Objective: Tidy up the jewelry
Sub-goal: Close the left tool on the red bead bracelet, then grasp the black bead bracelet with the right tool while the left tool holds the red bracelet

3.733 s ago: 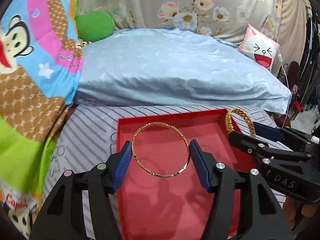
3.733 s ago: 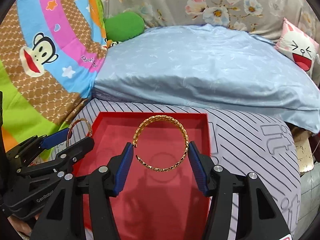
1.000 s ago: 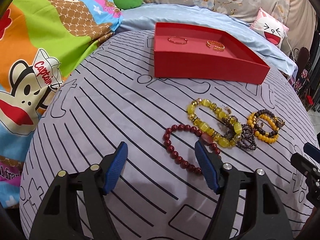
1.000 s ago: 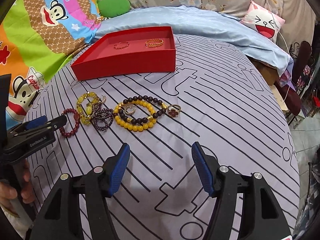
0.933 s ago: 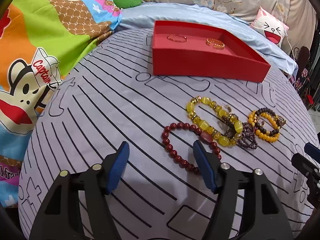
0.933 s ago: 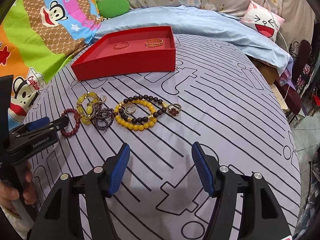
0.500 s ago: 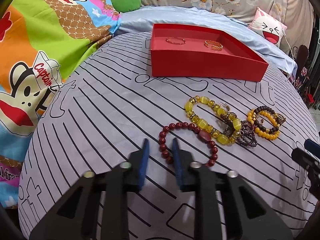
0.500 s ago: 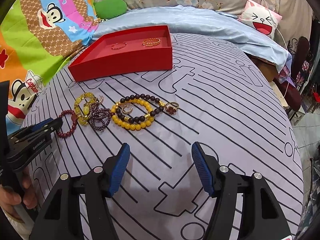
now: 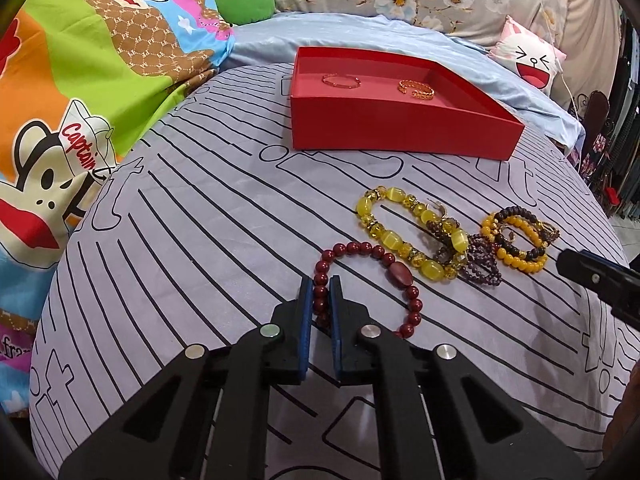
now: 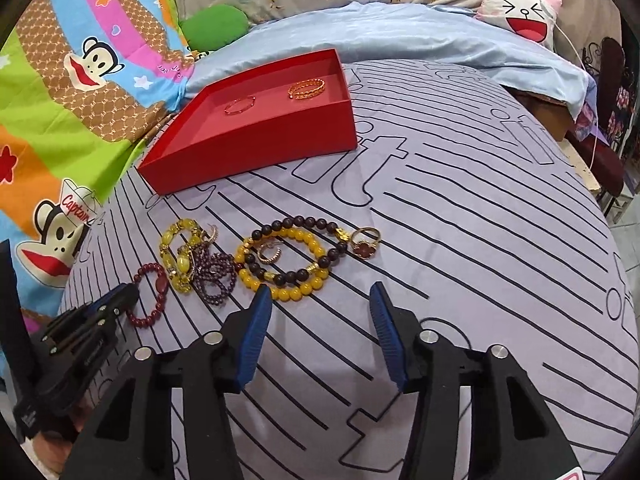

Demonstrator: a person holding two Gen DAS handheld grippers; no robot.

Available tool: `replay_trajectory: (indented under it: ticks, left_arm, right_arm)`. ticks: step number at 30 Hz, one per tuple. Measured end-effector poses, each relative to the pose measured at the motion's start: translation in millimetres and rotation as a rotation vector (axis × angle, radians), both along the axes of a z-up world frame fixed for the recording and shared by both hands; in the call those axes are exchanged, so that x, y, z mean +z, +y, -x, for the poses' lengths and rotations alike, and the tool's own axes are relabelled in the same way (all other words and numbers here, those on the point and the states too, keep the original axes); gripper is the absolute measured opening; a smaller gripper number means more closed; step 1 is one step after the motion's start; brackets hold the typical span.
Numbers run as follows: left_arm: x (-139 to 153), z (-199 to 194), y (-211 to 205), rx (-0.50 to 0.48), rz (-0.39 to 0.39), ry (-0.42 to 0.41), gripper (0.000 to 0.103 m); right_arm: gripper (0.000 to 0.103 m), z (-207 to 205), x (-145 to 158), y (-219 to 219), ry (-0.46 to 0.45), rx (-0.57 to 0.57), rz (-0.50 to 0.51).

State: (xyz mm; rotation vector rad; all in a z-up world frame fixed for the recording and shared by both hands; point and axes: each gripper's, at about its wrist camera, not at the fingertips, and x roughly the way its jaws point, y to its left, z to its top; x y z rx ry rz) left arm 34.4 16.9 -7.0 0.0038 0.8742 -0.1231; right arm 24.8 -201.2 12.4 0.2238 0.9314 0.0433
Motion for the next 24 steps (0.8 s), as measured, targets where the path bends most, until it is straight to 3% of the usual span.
replay_trajectory:
  ticks: [8,18,24]
  left_arm:
    - [0,0,0,0.0,-0.001,-0.001,0.008]
    - [0,0,0,0.001,-0.001,-0.003,0.008]
    - [-1,2,-1,0.001,0.002,-0.003,0.008]
  right_arm:
    - [0.023,-20,-13,-4,0.036,-0.035,-0.085]
    - [0.022,-34,-13,-11,0.032,-0.076,-0.14]
    - [0.022,-43,-16,-7,0.033,-0.087,-0.121]
